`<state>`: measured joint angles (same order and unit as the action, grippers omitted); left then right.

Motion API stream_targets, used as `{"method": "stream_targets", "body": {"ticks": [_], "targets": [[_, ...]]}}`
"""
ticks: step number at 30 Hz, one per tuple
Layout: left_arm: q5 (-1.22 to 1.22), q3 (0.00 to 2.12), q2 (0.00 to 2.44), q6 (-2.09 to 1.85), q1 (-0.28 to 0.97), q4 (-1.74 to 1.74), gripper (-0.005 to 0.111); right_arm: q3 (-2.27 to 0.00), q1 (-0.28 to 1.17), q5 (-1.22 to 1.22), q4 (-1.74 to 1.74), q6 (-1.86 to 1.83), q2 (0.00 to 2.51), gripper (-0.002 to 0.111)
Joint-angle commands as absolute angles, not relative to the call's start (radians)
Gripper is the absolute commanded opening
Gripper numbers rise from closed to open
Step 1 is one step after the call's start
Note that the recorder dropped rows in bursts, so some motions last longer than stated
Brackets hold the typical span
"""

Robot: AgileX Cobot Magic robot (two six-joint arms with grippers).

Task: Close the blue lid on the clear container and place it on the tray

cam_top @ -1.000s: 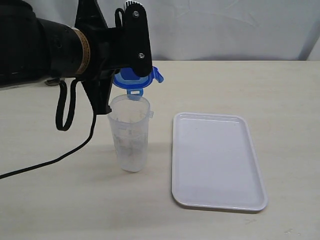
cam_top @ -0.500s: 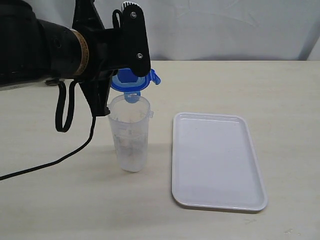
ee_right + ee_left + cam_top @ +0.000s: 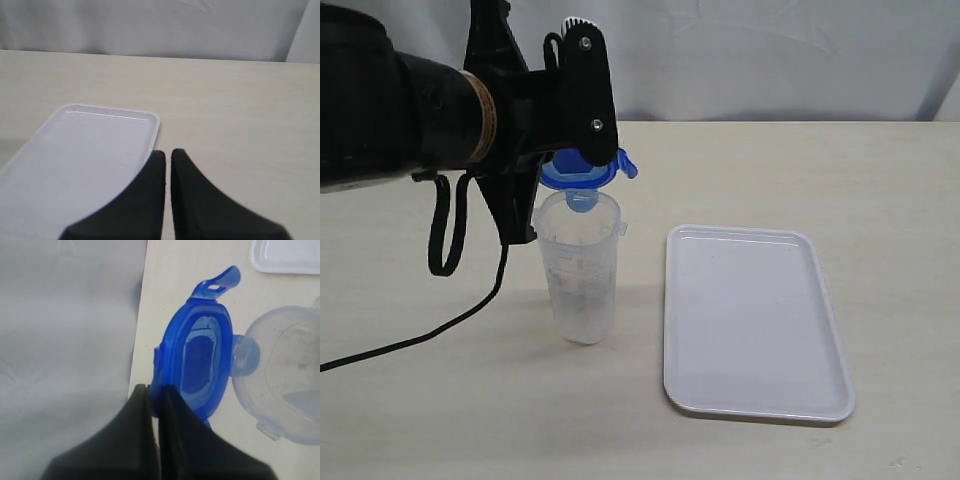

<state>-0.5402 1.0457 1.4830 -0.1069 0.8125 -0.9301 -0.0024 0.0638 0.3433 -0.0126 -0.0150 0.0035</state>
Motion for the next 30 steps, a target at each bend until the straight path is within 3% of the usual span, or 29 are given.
{"method": "stream_targets", "body": {"ticks": [1, 8, 18, 21, 30], "targets": [[-0.526, 1.009, 1.475, -0.013, 0.816, -1.028, 0.0, 0.0, 0.061, 0.341, -0.011, -0.011, 0.0, 0.004], [-0.514, 1.009, 1.475, 0.042, 0.816, -1.09, 0.0, 0.0, 0.061, 0.341, -0.011, -0.011, 0.0, 0.004], [-0.598, 1.006, 1.475, 0.387, 0.818, -1.55, 0.0, 0.0, 0.061, 0.341, -0.011, -0.011, 0.0, 0.004], [-0.774, 0.982, 1.475, 0.552, 0.863, -1.744, 0.0, 0.0, 0.061, 0.341, -0.011, -0.011, 0.0, 0.004], [-0.848, 0.887, 1.475, 0.557, 1.001, -1.744, 0.0, 0.0, 0.061, 0.341, -0.011, -0.011, 0.0, 0.004]]}}
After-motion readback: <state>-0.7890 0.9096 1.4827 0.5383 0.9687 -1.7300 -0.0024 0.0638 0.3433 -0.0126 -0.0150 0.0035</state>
